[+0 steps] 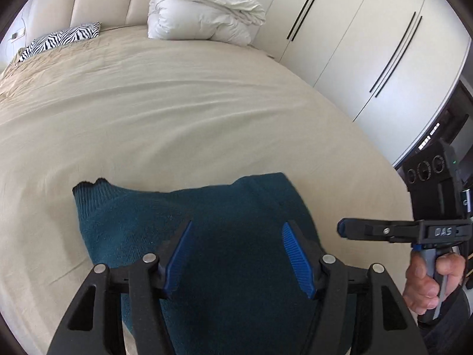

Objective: Fold small clothes

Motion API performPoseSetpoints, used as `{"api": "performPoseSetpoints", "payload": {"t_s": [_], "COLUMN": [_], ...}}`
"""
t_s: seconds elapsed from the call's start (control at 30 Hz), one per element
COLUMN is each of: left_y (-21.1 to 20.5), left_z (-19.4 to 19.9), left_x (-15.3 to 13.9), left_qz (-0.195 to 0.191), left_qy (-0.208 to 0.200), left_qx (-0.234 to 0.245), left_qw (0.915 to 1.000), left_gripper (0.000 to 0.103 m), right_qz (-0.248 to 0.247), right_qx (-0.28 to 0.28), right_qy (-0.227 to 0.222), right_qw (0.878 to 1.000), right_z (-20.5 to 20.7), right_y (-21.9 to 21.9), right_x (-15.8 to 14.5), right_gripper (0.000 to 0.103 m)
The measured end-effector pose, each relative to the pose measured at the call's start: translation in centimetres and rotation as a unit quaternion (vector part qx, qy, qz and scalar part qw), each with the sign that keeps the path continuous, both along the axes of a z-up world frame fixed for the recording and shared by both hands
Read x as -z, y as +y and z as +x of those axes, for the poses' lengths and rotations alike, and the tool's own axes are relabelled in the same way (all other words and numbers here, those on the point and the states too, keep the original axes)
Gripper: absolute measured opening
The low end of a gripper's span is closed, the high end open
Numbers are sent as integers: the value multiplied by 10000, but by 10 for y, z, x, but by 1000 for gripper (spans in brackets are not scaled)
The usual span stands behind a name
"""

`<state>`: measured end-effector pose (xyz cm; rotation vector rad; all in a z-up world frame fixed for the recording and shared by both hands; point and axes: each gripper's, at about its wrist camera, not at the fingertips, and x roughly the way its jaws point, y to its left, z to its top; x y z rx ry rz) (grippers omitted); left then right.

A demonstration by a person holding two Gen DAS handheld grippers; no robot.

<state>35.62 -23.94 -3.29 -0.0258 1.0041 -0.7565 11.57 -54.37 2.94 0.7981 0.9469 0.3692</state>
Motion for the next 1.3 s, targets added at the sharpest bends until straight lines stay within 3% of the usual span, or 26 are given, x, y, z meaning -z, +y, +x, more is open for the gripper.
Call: {"api": "performPoseSetpoints", "payload": {"t_s": [0.07, 0.13, 0.17, 0.2, 0.33, 0.37, 0.43, 0.5, 0.57, 0.67, 0.73, 0.8, 0.87, 0.93, 1.0, 1.07, 1.17, 1.2, 1.3], "left_y": [15, 29, 30, 28, 24, 24, 26, 26, 28, 46, 58, 58, 54, 58, 62, 66, 75, 79, 92], "left_z": [4, -5, -9, -11, -11, -12, -16, -15, -17, -31, -51, -65, -68, -64, -58, -51, -51, -56, -82], "left_x": [30, 35, 35, 34, 38, 40, 45, 46, 40, 17, 6, 8, 26, 40, 46, 52, 46, 39, 22], "left_qz": [-190, -397, -358, -274, -279, -280, -294, -290, -261, -479, -864, -874, -733, -858, -825, -873, -954, -999, -1270], "left_qy": [272, 142, 74, 0, -20, -47, -153, -125, -80, 52, 188, 331, 492, 629, 696, 780, 941, 976, 917], "left_qx": [-284, -354, -363, -349, -367, -373, -356, -339, -321, -555, -458, -327, -301, -408, -502, -484, -525, -575, -431], "left_qw": [9990, 9985, 9987, 9990, 9989, 9989, 9988, 9989, 9991, 9973, 9950, 9951, 9956, 9935, 9929, 9919, 9896, 9885, 9867], "left_gripper": [54, 49, 49, 49, 49, 48, 48, 48, 48, 44, 44, 44, 42, 35, 15, 11, 10, 11, 26], "right_qz": [321, 566, 644, 733, 890, 993, 943, 1006, 1203, 850, 994, 952, 707, 582, 912, 1135, 1045, 1010, 997], "right_qx": [-18, -96, -132, -169, 44, 133, 195, 269, 429, 506, 242, -39, -256, -161, 27, 178, 276, 323, 108], "right_qy": [32, 15, 21, 31, 497, 648, 582, 627, 695, 576, 311, 261, 499, 851, 768, 693, 718, 701, 295], "right_qw": [9995, 9983, 9978, 9972, 9948, 9929, 9937, 9926, 9894, 9934, 9943, 9951, 9959, 9945, 9929, 9910, 9915, 9919, 9945], "right_z": [18, 35, 44, 54, 87, 91, 94, 95, 91, 72, 58, 48, 50, 53, 50, 47, 44, 41, 19], "right_y": [0, 3, 6, 7, 9, 6, 1, -6, -12, -9, 2, 16, 33, 37, 31, 26, 30, 32, 42], "right_x": [5, 9, 12, 17, 54, 67, 79, 93, 99, 72, 53, 45, 55, 79, 98, 107, 102, 96, 63], "right_gripper": [20, 37, 53, 56, 56, 52, 38, 13, 7, 13, 15, 16, 16, 16, 10, 9, 9, 14, 25]}}
